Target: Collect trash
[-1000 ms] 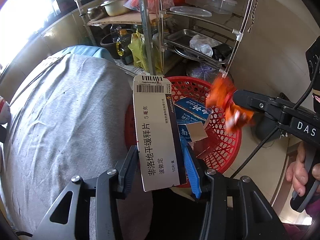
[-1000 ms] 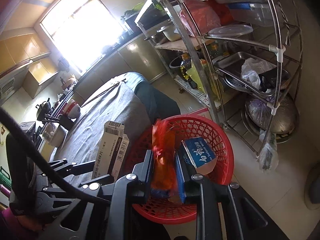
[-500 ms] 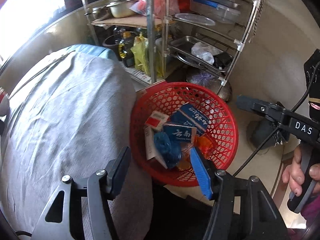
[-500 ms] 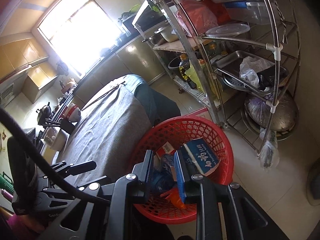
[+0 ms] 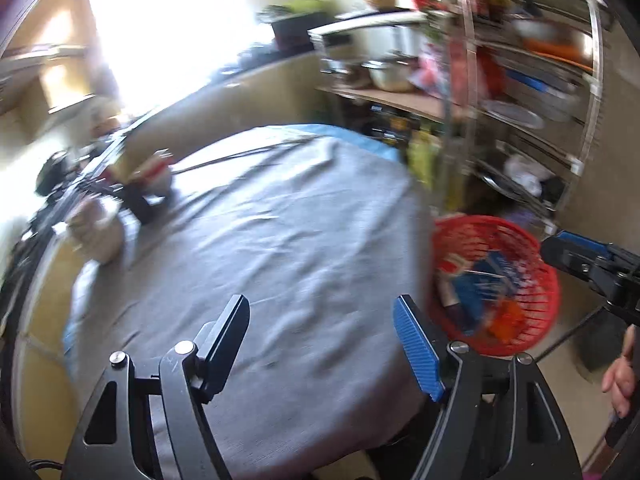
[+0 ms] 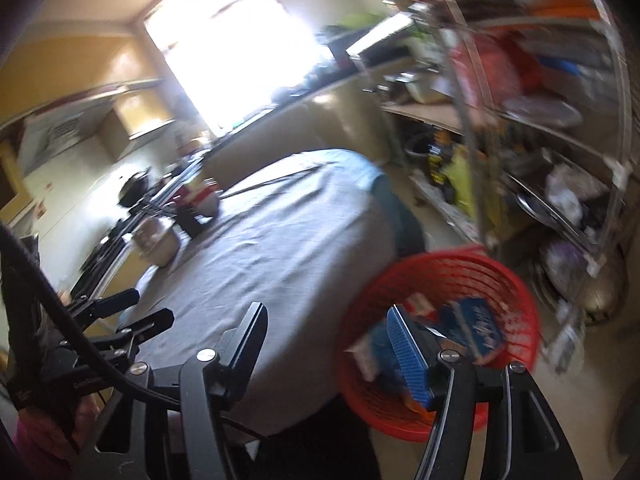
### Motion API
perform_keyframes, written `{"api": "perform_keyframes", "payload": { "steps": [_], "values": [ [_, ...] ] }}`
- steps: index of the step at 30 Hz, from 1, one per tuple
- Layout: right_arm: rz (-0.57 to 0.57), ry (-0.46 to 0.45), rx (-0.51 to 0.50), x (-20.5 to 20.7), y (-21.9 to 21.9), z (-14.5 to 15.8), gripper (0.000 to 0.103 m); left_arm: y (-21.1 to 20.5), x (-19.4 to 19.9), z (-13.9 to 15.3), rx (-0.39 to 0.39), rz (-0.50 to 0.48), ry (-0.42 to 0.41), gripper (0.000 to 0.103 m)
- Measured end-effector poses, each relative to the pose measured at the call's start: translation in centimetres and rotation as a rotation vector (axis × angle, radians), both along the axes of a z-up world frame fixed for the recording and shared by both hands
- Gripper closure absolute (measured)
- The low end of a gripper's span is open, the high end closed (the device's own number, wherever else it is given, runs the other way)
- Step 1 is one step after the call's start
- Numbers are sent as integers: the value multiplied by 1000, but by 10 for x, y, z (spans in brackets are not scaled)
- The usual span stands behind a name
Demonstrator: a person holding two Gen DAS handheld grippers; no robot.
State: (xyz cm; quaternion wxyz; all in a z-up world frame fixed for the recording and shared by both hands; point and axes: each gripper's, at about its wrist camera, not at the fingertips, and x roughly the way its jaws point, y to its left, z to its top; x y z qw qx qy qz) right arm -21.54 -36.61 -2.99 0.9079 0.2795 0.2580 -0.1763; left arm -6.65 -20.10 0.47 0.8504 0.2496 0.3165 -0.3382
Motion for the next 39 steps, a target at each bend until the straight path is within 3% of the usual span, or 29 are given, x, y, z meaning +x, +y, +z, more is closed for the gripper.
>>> {"api": "perform_keyframes", "payload": {
  "steps": [4,6,10,18,24,33,39],
  "values": [
    [105,-36,-86,23,37,20,36,47,1,15,-19,165,-94,17],
    [156,-57,-132,35,58,31,36,68,0,22,-40,235,-114,17],
    [248,-91,-169,55,90,46,36,110,3,31,-76,370,-105,17],
    [317,-120,-194,69,134,66,36,167,-1,43,-140,581,-111,17],
    [337,-129,-238,51,155,79,36,185,-10,56,-191,644,-122,17],
    [336,-120,-277,42,169,79,36,188,-17,61,-199,644,-173,17],
    [351,-114,-292,43,176,80,36,196,-12,59,-214,663,-143,17]
  ]
}}
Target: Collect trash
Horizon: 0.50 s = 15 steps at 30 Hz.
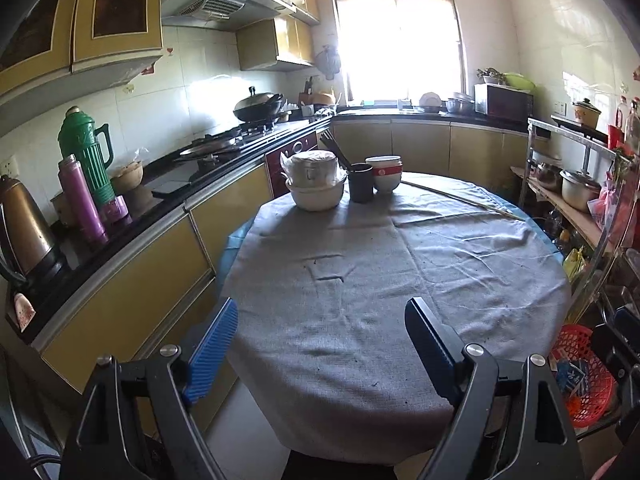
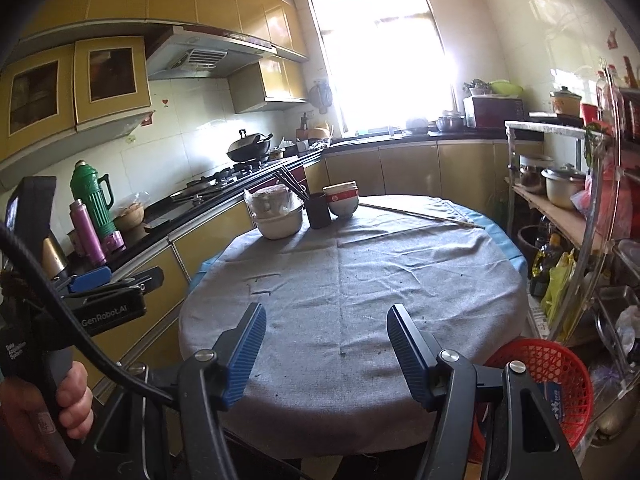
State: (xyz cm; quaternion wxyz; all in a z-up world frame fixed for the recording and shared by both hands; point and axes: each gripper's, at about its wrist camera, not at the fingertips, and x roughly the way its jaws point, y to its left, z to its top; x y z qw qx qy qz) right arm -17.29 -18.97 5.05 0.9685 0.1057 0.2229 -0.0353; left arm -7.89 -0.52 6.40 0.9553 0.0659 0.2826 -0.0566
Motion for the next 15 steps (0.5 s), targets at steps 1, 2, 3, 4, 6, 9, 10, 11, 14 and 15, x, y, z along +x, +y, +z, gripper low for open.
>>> {"api": "perform_keyframes", "payload": {
  "steps": [1,2,3,4,6,9,10,11,14,15],
  "values": [
    [0,-4,-3,0,1,1,36,0,0,0,-1,-1,1,17],
    [0,-6,-6,-1,1,2,36,0,0,0,-1,-3,2,17],
    [1,-6,-9,-1,2,3,36,0,0,0,-1,-5,2,17],
    [1,-7,-11,0,2,4,36,0,-1,0,0,-7,1,17],
    [2,-7,-13,0,3,5,36,0,-1,1,-1,-10,-1,17],
    [5,-4,-13,1,4,5,36,-1,-2,1,3,-15,-5,17],
    [6,-3,-13,1,4,5,36,-1,-2,1,2,-16,-4,17],
    [7,-2,-14,2,5,5,36,-1,-2,2,0,-17,-2,17],
    [10,-2,-23,1,7,5,36,0,0,1,-7,-16,7,17],
    [10,-3,-25,1,7,6,36,0,0,1,-8,-15,9,17]
  ]
}}
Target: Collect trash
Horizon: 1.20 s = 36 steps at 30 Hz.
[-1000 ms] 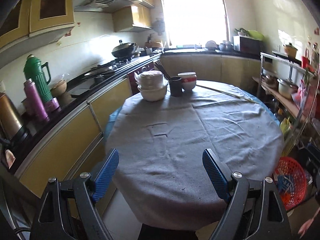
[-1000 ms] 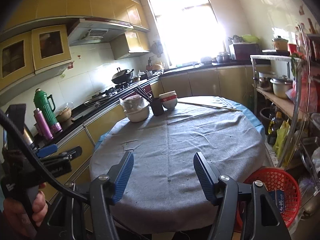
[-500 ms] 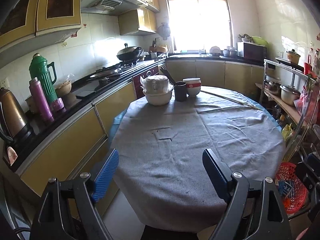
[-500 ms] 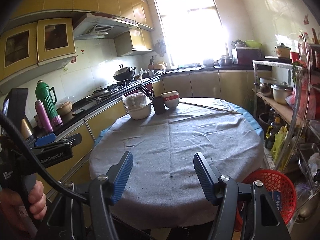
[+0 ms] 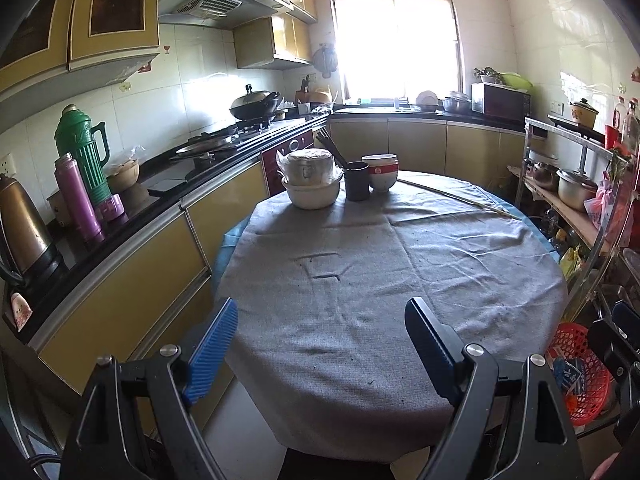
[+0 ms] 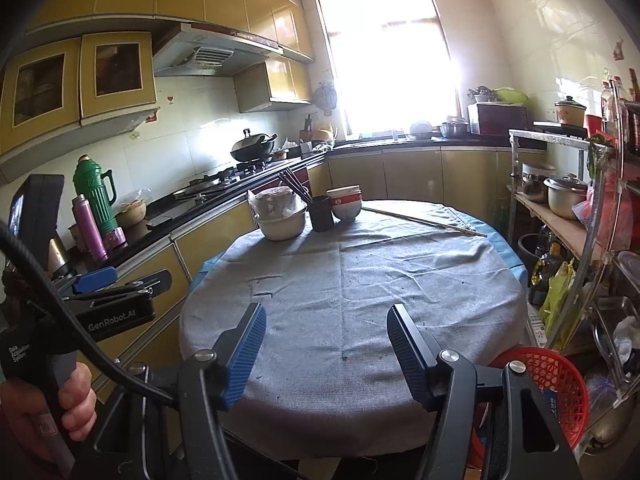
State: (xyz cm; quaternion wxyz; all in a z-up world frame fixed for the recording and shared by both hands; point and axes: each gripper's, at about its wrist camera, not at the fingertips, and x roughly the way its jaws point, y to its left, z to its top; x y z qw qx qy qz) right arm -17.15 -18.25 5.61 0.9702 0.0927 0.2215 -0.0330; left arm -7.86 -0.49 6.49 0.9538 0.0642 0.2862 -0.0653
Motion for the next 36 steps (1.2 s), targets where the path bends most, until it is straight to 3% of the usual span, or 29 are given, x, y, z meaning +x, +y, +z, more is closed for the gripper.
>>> {"api": "perform_keyframes", "payload": {
  "steps": [36],
  "values": [
    [-5,2,5,-1,-1,1,36,-1,-1,-4,-6,-14,19,17]
  ]
}}
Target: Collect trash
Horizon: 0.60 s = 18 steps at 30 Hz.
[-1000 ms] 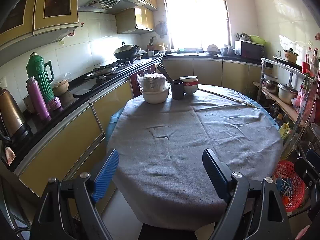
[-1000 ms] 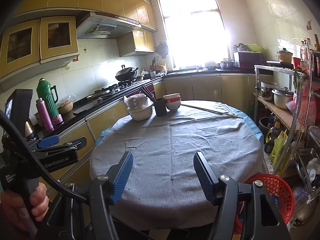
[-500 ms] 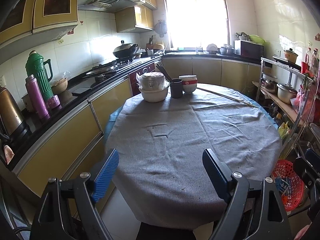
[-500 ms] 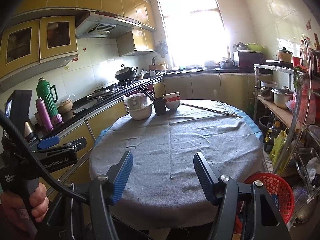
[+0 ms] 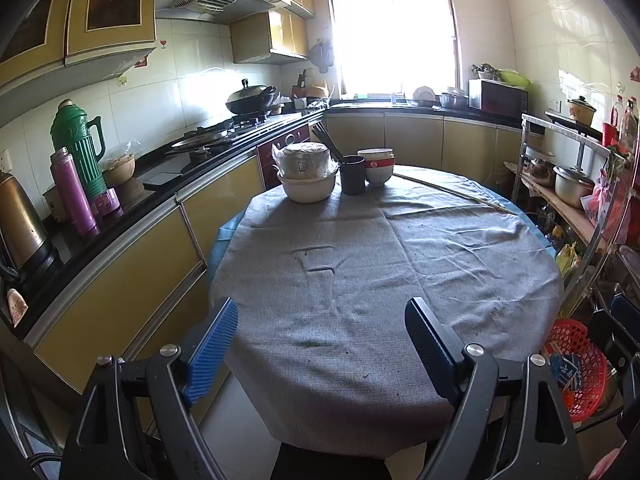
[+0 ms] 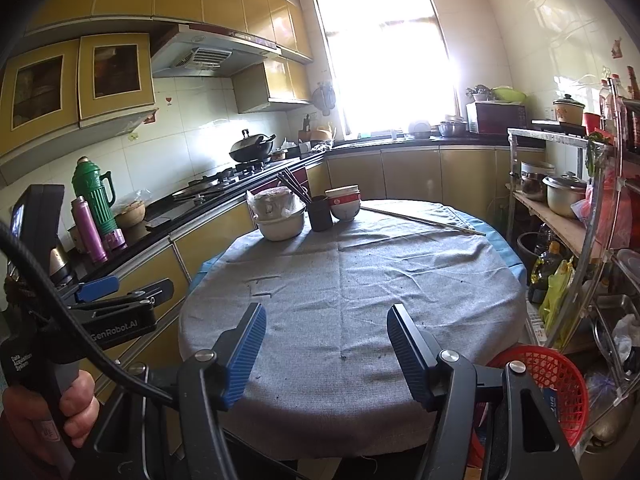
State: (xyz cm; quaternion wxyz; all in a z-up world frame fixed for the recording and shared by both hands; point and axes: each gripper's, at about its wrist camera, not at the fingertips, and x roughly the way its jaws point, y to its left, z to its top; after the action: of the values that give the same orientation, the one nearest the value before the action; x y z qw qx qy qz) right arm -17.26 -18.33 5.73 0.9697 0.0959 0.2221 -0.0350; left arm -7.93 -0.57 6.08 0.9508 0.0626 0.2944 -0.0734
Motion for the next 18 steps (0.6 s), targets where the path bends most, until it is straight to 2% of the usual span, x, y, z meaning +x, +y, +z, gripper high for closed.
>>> {"api": "perform_keyframes", "payload": {
  "steps": [18],
  "values": [
    [-2,-3,-6,6,-4,1,36,-1,4,-4,15,0,11,17]
  ]
}}
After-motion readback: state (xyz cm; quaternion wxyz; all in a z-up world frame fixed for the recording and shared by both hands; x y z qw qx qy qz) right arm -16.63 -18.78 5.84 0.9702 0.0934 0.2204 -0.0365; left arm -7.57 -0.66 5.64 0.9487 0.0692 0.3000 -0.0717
